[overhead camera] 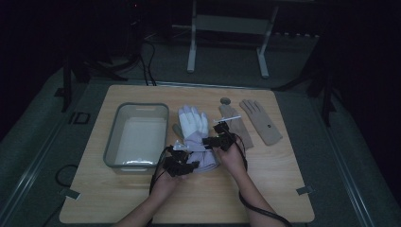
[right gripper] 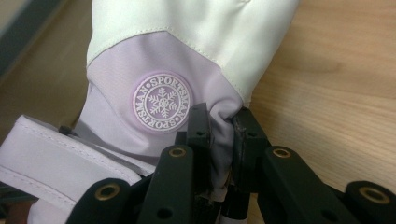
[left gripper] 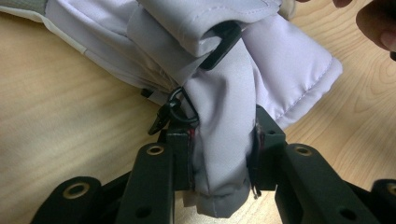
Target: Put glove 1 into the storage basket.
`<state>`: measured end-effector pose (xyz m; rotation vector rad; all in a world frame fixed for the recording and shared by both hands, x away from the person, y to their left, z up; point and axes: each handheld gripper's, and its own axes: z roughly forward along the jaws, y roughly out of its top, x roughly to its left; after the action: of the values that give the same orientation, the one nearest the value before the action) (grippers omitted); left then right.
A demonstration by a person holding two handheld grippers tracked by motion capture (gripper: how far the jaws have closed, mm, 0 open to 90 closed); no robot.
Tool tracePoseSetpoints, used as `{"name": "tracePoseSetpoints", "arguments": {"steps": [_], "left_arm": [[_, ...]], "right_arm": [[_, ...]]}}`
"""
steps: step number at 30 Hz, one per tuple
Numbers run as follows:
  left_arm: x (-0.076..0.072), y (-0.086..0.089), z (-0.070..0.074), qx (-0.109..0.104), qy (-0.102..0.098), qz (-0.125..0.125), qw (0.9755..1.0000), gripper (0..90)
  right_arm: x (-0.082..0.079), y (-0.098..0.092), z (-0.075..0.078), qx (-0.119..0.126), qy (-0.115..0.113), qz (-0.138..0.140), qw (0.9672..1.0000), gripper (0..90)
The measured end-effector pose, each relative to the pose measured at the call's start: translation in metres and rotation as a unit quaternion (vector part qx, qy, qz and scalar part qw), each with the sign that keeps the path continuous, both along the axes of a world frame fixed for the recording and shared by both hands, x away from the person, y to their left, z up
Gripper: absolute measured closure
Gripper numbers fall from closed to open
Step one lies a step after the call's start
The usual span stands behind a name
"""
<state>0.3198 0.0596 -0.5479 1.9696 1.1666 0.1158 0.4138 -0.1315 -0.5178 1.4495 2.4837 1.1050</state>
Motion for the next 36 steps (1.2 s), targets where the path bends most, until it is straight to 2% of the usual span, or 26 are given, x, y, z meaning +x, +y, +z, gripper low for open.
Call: {"name": "tracePoseSetpoints", "arguments": {"steps": [9, 15, 26, 36], "left_arm": [[0.002, 0.000, 0.025, -0.002, -0.017, -0.018, 0.9997, 68.4], [0.004, 0.003, 0.043, 0.007, -0.027, -0.035, 0.9990, 68.3], [0.006, 0.014, 0.072, 0.007, -0.040, -0.047, 0.9981, 68.3], [0.012, 0.029, 0.101, 0.012, -0.059, -0.064, 0.9961, 68.3]], "right_arm": [[-0.007, -0.009, 0.026, 0.014, -0.024, -0.011, 0.9996, 79.8], [-0.011, -0.011, 0.042, 0.021, -0.038, -0.014, 0.9990, 79.8], [-0.015, -0.007, 0.071, 0.034, -0.060, -0.013, 0.9975, 79.8], [-0.017, 0.003, 0.100, 0.043, -0.086, -0.015, 0.9953, 79.9]]}}
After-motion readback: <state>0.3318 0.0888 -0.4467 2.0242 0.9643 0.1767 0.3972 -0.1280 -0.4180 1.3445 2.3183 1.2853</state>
